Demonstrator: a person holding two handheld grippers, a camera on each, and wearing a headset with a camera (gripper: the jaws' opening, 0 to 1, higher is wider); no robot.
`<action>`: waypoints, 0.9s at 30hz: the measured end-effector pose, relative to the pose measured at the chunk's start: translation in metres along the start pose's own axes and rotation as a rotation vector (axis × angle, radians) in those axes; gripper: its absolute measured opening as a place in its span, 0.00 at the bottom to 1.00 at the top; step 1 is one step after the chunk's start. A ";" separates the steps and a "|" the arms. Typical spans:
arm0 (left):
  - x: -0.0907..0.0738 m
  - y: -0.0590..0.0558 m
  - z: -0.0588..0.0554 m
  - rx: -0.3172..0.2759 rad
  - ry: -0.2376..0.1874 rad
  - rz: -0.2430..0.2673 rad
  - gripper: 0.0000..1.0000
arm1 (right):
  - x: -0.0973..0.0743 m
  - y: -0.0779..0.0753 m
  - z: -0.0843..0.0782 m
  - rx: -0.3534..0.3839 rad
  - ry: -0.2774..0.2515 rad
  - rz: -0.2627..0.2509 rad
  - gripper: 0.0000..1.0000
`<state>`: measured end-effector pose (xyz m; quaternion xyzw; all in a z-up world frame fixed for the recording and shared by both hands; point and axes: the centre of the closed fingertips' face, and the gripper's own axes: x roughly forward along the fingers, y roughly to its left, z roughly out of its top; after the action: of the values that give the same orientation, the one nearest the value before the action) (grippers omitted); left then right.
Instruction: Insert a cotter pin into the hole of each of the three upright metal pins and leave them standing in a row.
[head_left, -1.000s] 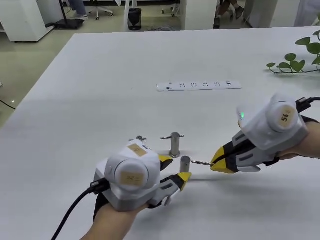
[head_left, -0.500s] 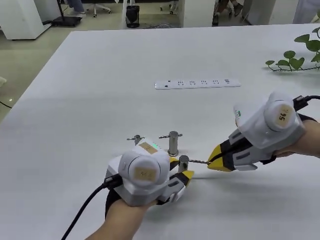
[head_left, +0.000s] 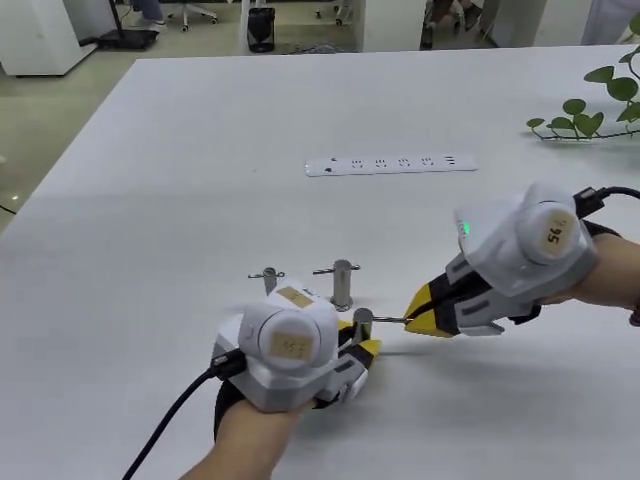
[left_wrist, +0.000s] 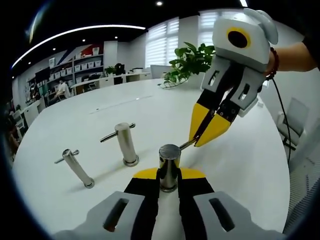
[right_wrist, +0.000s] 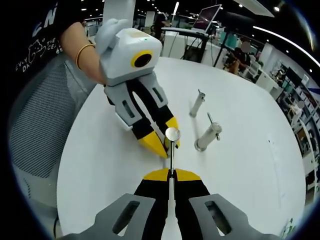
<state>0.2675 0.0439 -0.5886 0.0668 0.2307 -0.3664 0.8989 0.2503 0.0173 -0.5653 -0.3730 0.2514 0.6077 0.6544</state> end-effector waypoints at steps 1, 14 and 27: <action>0.000 0.000 0.000 -0.008 -0.001 -0.005 0.10 | 0.000 0.000 0.001 -0.005 0.002 0.000 0.00; 0.000 -0.002 -0.001 0.042 -0.009 -0.011 0.10 | 0.007 -0.002 0.015 -0.043 -0.006 0.010 0.00; 0.000 -0.002 -0.001 0.047 -0.012 -0.009 0.10 | 0.012 -0.003 0.019 -0.123 0.010 -0.007 0.00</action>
<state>0.2655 0.0424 -0.5891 0.0849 0.2171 -0.3761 0.8968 0.2526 0.0401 -0.5628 -0.4162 0.2156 0.6179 0.6313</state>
